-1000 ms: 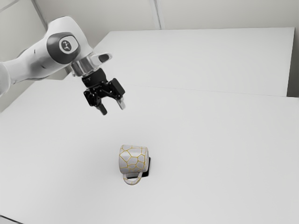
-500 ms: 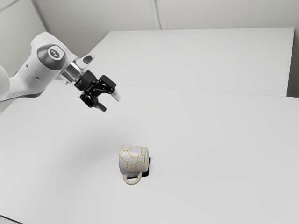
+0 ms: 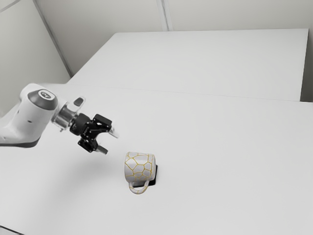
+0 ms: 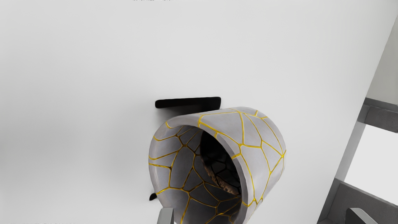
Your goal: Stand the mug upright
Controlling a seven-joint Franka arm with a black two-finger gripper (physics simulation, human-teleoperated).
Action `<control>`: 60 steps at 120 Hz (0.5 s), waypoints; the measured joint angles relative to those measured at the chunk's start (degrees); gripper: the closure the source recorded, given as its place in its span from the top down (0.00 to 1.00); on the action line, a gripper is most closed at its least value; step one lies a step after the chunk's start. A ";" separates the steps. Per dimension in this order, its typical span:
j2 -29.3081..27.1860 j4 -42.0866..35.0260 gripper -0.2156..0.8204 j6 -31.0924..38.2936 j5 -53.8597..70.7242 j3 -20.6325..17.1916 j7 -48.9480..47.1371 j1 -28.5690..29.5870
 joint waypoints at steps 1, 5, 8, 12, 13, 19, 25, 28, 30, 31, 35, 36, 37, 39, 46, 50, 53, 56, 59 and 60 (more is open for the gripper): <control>0.07 -0.20 0.79 0.09 -0.32 -0.01 0.20 0.17; 0.40 -0.96 0.79 0.44 -1.66 -0.07 0.99 0.69; 0.52 -1.63 0.79 0.65 -2.69 -0.10 1.57 0.91; 0.41 -2.67 0.79 0.91 -4.22 -0.40 2.38 1.21; 0.37 -2.95 0.79 0.97 -4.63 -0.50 2.59 1.27; 0.19 -4.29 0.79 1.23 -7.17 -1.09 3.88 1.18; -0.32 -5.51 0.79 1.32 -9.45 -1.36 5.16 0.44; -0.51 -6.32 0.79 1.36 -10.93 -1.44 5.94 0.08; -0.68 -6.82 0.79 1.36 -11.90 -1.55 6.46 -0.05; -0.78 -7.04 0.79 1.35 -12.35 -1.61 6.72 -0.09; -1.00 -7.70 0.79 1.25 -13.94 -1.78 7.71 -0.25; -1.04 -7.82 0.79 1.21 -14.30 -1.81 7.95 -0.28; -1.07 -7.95 0.79 1.18 -14.66 -1.83 8.18 -0.29; -1.11 -8.23 0.79 1.12 -15.40 -1.90 8.66 -0.27; -1.35 -9.20 0.79 0.88 -17.68 -2.10 10.29 -0.17; -1.39 -9.49 0.79 0.71 -19.10 -2.16 11.18 -0.11; -1.39 -9.61 0.79 0.60 -20.20 -2.19 11.82 -0.08; -1.28 -9.68 0.79 0.49 -21.32 -2.18 12.44 -0.07; -1.08 -9.73 0.79 0.42 -22.37 -2.20 13.03 -0.04; -1.01 -9.74 0.79 0.40 -22.71 -2.21 13.22 -0.04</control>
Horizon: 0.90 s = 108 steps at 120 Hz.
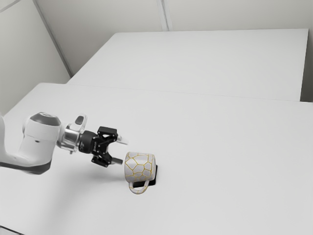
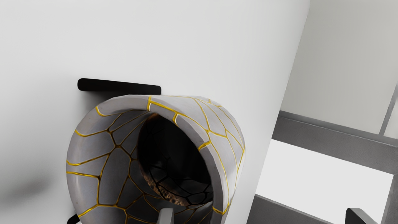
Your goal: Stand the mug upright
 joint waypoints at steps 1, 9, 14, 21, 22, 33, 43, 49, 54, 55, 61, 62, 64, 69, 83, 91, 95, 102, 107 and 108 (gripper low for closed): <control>0.06 -0.01 0.79 -0.01 -0.34 0.00 0.19 0.00; 0.92 -0.10 0.79 -0.01 -3.02 -0.22 1.59 0.07; 1.33 -0.75 0.79 0.00 -4.42 -0.52 2.40 0.17; 1.64 -1.90 0.79 0.02 -6.35 -1.00 3.44 0.13; 1.70 -2.00 0.79 0.03 -6.58 -1.05 3.59 0.10; 2.28 -2.51 0.79 0.13 -9.02 -2.01 5.02 0.09; 2.38 -2.59 0.79 0.27 -11.54 -3.89 6.15 0.61; 2.40 -2.61 0.78 0.37 -12.64 -4.56 6.76 0.22; 2.40 -2.61 0.71 0.50 -13.44 -4.87 7.22 -0.31; 2.40 -2.61 0.69 0.53 -13.58 -4.92 7.31 -0.41; 2.44 -2.63 0.56 0.67 -14.28 -5.10 7.81 -0.98; 2.45 -2.62 0.53 0.68 -14.38 -5.12 7.89 -1.06; 2.46 -2.65 0.48 0.72 -14.54 -5.14 8.04 -1.20; 2.48 -2.68 0.39 0.79 -14.87 -5.18 8.40 -1.40; 2.44 -2.69 0.21 0.84 -15.40 -5.20 9.26 -1.01; 2.45 -2.69 0.15 0.90 -15.49 -5.18 9.59 -0.47; 2.47 -2.67 0.13 0.95 -15.49 -5.17 9.71 -0.20; 2.49 -2.62 0.10 1.03 -15.49 -5.35 9.92 0.36; 2.46 -2.51 0.09 1.13 -15.52 -5.61 10.06 0.71; 2.44 -2.47 0.09 1.16 -15.52 -5.69 10.09 0.78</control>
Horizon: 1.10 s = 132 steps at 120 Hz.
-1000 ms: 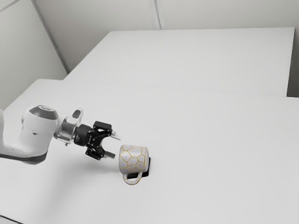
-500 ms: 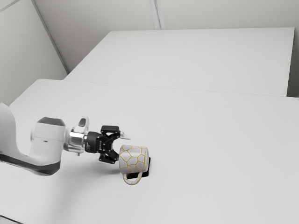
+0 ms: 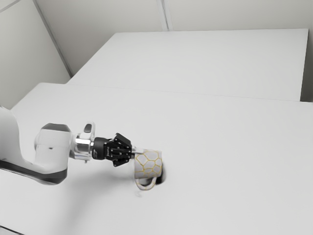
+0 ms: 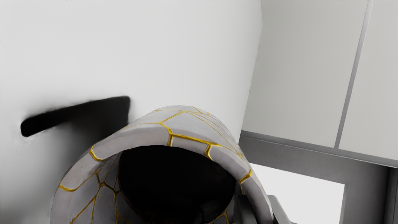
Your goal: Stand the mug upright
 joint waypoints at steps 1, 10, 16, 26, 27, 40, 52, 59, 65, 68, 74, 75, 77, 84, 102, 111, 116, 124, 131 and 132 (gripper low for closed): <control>-0.02 0.05 0.08 0.04 0.00 -0.10 0.03 0.07; -0.46 1.30 0.07 0.49 0.16 -1.08 0.22 0.34; -0.85 2.44 0.06 0.99 0.44 -1.99 0.32 0.25; -1.55 7.11 0.05 1.96 6.03 -2.62 -0.04 -1.12; -1.65 7.64 0.05 2.05 7.06 -2.64 -0.16 -1.24; -2.43 15.56 0.04 2.86 23.52 -2.80 -2.42 -1.50; -2.57 22.64 0.04 2.45 41.53 -4.65 -5.82 -0.43; -2.50 24.81 0.03 1.40 51.37 -5.30 -8.25 -0.93; -2.49 25.55 0.03 0.38 58.66 -5.52 -10.38 -1.36; -2.49 25.73 0.03 -0.15 61.89 -5.57 -11.50 -1.46; -2.54 26.00 0.03 -1.18 68.30 -6.35 -14.08 -0.89; -2.54 26.05 0.03 -1.34 69.24 -6.54 -14.53 -0.78; -2.56 26.11 0.03 -1.63 70.98 -6.84 -15.43 -0.68; -2.63 26.18 0.03 -2.33 75.97 -7.43 -18.63 -0.92; -3.02 23.81 0.03 -1.37 83.79 -9.09 -26.88 -0.82; -3.21 19.70 0.03 1.61 85.25 -10.01 -30.58 -1.08; -3.21 18.10 0.03 3.25 85.62 -10.55 -32.53 -1.13; -3.24 16.26 0.03 5.31 85.97 -10.88 -35.43 -1.32; -3.15 15.22 0.06 6.64 86.13 -10.97 -37.73 -1.25; -3.15 15.14 0.07 6.79 86.13 -10.98 -38.03 -1.23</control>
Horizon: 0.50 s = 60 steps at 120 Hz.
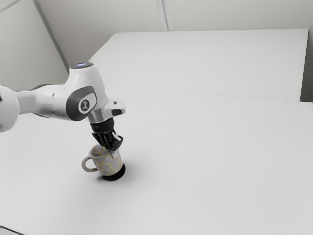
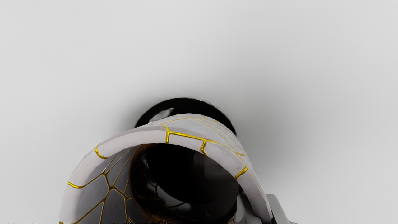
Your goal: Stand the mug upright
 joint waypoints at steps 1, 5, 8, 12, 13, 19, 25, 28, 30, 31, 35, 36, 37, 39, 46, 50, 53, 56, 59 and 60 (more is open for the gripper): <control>0.01 -0.08 0.09 0.15 -0.01 -0.01 -0.29 0.02; 0.02 -0.32 0.16 0.67 -0.11 -0.03 -1.39 0.10; 0.03 -0.43 0.22 1.02 -0.19 -0.04 -2.19 0.15; 0.04 -0.57 0.29 1.38 -0.26 -0.05 -3.19 0.17; 0.04 -0.66 0.31 1.46 -0.28 -0.05 -3.44 0.18; 0.07 -1.20 0.41 1.85 -0.37 -0.05 -4.82 0.18; -0.25 -1.39 0.49 1.91 -0.43 -0.06 -6.10 0.19; -0.51 -1.30 0.52 1.79 -0.46 -0.06 -6.71 0.19; -0.65 -0.99 0.54 1.59 -0.53 -0.04 -7.09 0.18; -0.72 -0.80 0.55 1.45 -0.58 -0.03 -7.28 0.17; -0.99 0.95 0.59 0.38 -0.81 0.01 -8.02 0.17; -1.04 1.50 0.60 0.05 -0.86 0.02 -8.19 0.18; -1.09 2.06 0.60 -0.30 -0.91 0.02 -8.37 0.19; -1.24 3.41 0.62 -1.07 -1.00 0.00 -8.70 0.21; -2.22 7.92 0.66 -4.31 -1.22 -0.14 -9.78 0.31; -2.90 11.21 0.68 -6.87 -1.30 -0.46 -10.27 0.45; -3.06 14.16 0.69 -9.10 -1.35 -0.79 -10.57 0.42; -2.82 17.70 0.70 -11.40 -1.38 -1.21 -10.84 0.41; -2.59 21.12 0.71 -13.70 -1.26 -1.56 -11.10 0.34; -2.54 22.13 0.72 -14.44 -1.21 -1.65 -11.18 0.30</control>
